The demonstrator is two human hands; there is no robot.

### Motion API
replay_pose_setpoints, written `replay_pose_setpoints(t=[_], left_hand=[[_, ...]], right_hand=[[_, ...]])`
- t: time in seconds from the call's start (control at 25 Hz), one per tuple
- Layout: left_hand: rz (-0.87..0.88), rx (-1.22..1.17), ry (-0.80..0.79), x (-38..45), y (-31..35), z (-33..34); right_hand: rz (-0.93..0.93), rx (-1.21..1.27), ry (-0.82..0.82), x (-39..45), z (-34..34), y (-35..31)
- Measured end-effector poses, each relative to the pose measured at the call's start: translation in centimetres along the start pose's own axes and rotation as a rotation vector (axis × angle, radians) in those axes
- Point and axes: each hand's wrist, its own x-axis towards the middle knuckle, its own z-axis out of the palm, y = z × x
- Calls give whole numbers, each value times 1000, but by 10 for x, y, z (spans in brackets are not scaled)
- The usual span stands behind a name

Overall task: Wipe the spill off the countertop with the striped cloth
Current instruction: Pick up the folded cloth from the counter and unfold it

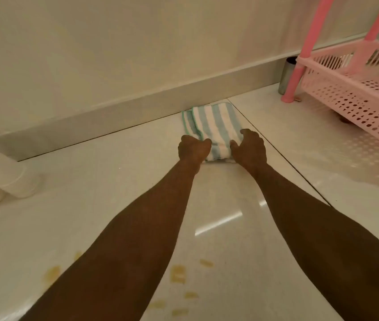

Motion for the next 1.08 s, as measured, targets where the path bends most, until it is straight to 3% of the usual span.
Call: replay_pose_setpoints(t=[0.32,0.44,0.6,0.68,0.84,1.08], left_hand=[[-96,12,-47,27,14,24],[-16,90,-41,26,15,31],[46,-2,-1,18,23,25],[171,4,-3,11,28,15],[436,154,-8,-10,33,-27],[496,186,111,-60,5,-121]], right_hand=[[22,-123,-122,34,0,1],[-33,-138,-140,36,-1,2],[-99,-77,-94,30,-10,-4],[-143,-74,-62,24,-17,-10],[-327,-85,22,2,-33,-33],[-475,56,42,-65,-32,-95]])
